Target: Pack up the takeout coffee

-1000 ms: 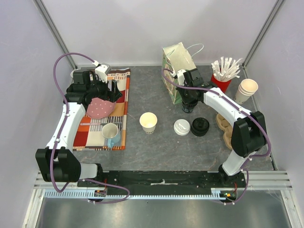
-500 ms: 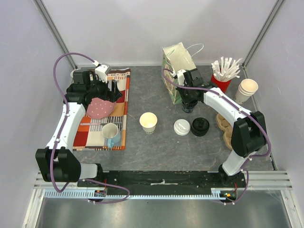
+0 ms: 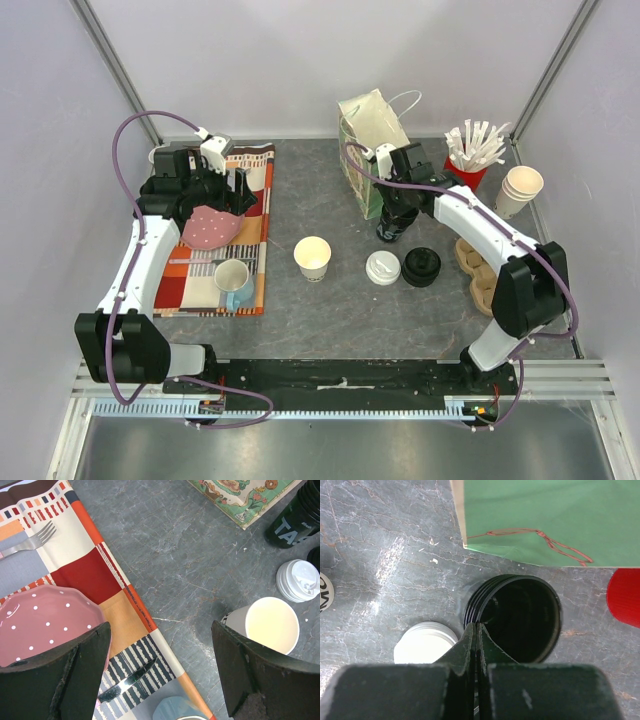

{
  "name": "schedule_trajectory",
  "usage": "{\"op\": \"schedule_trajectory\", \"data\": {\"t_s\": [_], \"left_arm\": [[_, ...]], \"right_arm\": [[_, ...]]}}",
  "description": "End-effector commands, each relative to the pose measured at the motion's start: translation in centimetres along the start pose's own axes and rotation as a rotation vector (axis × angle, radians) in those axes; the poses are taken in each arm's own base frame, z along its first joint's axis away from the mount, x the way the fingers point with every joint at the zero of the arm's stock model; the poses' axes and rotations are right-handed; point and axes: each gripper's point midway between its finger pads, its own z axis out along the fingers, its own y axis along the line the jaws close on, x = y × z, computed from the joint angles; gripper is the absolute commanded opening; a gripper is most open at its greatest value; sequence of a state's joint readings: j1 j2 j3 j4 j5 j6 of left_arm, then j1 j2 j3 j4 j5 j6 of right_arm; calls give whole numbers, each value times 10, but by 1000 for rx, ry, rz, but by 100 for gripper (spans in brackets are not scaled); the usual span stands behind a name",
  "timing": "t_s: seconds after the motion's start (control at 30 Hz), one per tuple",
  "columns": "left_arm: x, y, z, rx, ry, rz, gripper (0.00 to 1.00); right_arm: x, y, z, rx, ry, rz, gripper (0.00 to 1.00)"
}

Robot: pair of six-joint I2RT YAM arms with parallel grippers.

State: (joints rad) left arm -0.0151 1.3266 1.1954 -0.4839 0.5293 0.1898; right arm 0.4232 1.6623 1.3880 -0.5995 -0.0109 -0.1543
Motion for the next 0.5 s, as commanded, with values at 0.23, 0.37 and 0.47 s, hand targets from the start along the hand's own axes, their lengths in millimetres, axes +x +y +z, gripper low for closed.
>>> {"op": "schedule_trajectory", "data": {"t_s": [0.23,0.37,0.47], "left_arm": [[-11,-3,-7,13,-39,51,88],[-12,-3,-7,13,-40,52,88],[-11,-2,-6,12,-37,53,88]], "right_arm": [[-28,-12,-26,51,-86,-13,0],[-22,-6,-18,25,-72,-2,0],[-19,7,-10,-19,-63,4,0]]}}
